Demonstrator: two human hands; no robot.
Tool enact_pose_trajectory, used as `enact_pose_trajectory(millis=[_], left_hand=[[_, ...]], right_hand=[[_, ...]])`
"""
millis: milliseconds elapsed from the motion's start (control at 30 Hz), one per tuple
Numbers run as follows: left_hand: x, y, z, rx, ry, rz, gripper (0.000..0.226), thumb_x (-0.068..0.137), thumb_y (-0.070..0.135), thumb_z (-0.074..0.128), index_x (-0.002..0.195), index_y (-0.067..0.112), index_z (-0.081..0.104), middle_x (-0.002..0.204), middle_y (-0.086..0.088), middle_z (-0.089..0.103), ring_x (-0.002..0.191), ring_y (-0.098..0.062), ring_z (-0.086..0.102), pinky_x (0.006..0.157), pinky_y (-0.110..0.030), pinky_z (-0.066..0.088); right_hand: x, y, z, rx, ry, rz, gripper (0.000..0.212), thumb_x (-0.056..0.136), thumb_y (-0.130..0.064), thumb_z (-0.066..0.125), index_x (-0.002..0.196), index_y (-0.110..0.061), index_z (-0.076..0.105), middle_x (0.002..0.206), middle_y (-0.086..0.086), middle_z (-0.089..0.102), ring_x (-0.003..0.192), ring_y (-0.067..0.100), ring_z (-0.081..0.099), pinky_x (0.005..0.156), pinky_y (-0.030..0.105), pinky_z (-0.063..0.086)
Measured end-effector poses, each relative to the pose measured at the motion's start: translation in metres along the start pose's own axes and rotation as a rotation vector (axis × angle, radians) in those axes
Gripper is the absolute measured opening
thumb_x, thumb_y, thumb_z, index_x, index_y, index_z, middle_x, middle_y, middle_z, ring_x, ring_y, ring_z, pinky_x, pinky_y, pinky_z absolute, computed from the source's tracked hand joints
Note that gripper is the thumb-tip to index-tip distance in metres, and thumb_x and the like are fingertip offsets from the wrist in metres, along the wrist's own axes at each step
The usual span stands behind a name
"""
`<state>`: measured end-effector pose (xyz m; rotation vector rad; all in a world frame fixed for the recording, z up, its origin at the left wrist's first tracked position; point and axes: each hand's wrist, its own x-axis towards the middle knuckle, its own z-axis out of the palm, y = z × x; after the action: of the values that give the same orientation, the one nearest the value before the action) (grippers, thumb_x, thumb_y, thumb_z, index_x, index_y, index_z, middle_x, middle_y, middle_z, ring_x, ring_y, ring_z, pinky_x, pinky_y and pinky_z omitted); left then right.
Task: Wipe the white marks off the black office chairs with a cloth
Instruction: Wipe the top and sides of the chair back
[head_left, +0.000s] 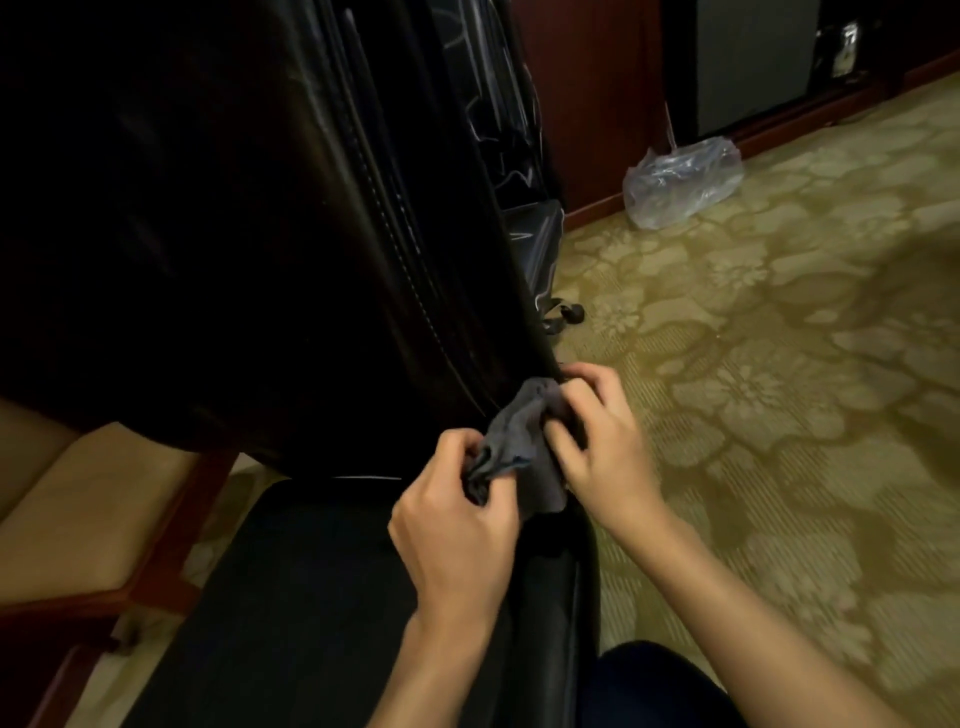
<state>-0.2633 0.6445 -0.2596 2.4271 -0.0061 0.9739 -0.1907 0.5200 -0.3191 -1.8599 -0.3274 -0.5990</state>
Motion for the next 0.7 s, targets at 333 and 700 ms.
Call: enact_pose_trajectory(millis=[333,700], left_hand=[[0.014,0.035,-0.022,-0.196,0.128,0.065,0.017,0.093,0.025,0.067,0.084,0.014,0.057,0.068,0.01,0.056,0.062,-0.006,0.058,0.055,-0.026,0.045],[-0.044,0.027,-0.013,-0.195,0.002,-0.048,0.018,0.092,0.028,0.066,0.084,0.014,0.058,0.069,0.01,0.059,0.062,-0.004,0.059,0.055,-0.025,0.049]], right_hand=[[0.033,-0.048,-0.013,0.191,0.204,-0.133,0.018,0.087,-0.013,0.054,0.097,0.001,0.061,0.122,0.017,0.053,0.112,0.005,0.046,0.098,0.008,0.031],[-0.032,-0.033,-0.033,0.164,0.257,0.0,0.02,0.089,-0.023,0.056,0.098,-0.007,0.064,0.129,0.009,0.05,0.12,0.021,0.053,0.101,0.036,0.044]])
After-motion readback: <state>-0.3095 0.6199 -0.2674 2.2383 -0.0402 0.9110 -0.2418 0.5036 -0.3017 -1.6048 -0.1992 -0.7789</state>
